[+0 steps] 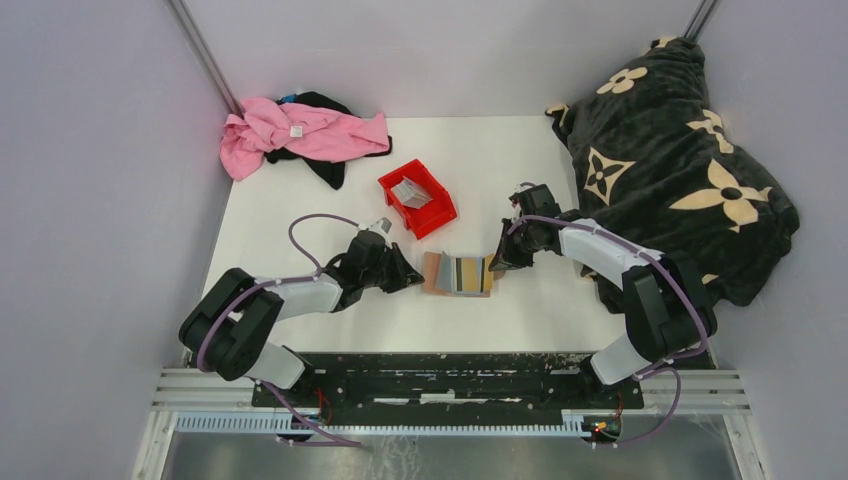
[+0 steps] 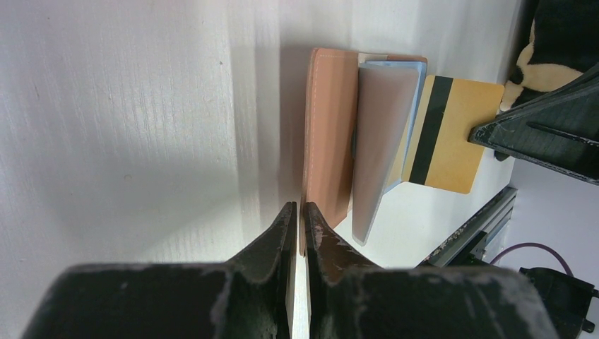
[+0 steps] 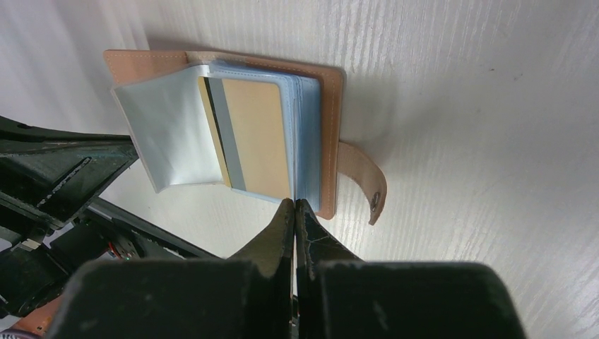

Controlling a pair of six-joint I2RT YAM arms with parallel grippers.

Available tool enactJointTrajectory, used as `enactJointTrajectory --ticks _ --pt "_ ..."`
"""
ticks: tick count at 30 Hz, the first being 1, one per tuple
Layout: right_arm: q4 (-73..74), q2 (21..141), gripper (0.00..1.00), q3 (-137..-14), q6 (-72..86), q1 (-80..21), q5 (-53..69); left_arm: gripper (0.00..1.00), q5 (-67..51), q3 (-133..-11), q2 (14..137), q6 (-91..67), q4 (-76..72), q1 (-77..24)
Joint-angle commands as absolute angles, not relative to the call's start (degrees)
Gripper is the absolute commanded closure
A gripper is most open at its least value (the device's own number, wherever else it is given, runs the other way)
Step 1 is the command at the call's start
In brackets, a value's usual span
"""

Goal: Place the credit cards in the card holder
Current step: Turn over the card slot in the card holder.

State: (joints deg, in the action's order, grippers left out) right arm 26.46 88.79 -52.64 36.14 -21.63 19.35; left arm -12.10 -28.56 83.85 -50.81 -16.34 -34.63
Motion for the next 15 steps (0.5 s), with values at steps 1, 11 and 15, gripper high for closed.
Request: enactJointTrajectory --ticks 1,11,15 --pt "23.9 89.4 0.99 -52.4 35.7 -21.5 20.8 0.86 -11.6 -30.2 84.2 -48.3 -17.6 -34.9" --pt "22.0 91.5 0.99 -51.9 36.1 -21.5 22.2 0.86 -12.0 -30.2 84.5 -48.1 -17.7 -35.0" --pt "20.8 92.9 0.99 -51.2 36.3 -21.5 22.8 0.86 -12.1 -30.3 84.5 -47.8 -17.5 -35.0"
